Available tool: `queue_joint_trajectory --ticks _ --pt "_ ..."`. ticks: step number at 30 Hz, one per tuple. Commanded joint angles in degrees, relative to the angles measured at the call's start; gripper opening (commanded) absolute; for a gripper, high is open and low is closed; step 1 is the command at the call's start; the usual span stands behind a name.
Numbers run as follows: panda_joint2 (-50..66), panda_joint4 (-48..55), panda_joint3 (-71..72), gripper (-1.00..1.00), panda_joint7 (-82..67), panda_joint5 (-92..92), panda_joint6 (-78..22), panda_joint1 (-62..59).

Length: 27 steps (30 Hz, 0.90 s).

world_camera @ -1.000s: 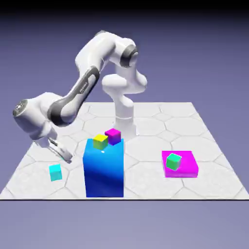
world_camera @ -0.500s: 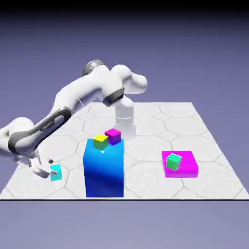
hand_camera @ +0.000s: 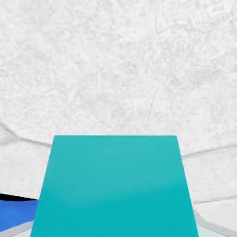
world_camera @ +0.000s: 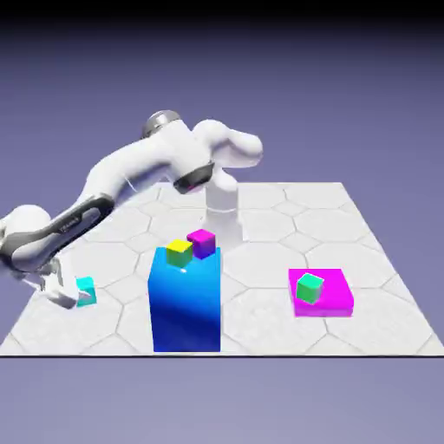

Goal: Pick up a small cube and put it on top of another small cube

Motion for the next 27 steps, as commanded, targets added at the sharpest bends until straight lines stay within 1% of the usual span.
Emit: queue_joint_trajectory --ticks 1,17,24,25,27 --pt "-1.9 -0.4 1.9 -1.0 -0.5 -2.6 -0.3 0.3" --pt "-32.5 -7.5 32.3 -1.0 -7.0 -42.3 -4.4 4.4" --pt "-47.1 -14.6 46.9 -1.0 4.0 -48.9 -2.0 8.3" --pt "-47.9 -15.4 47.7 -1.0 6.4 -47.9 -1.3 8.8" --pt "-47.9 -15.5 47.8 -1.0 6.6 -47.7 -1.3 8.8"
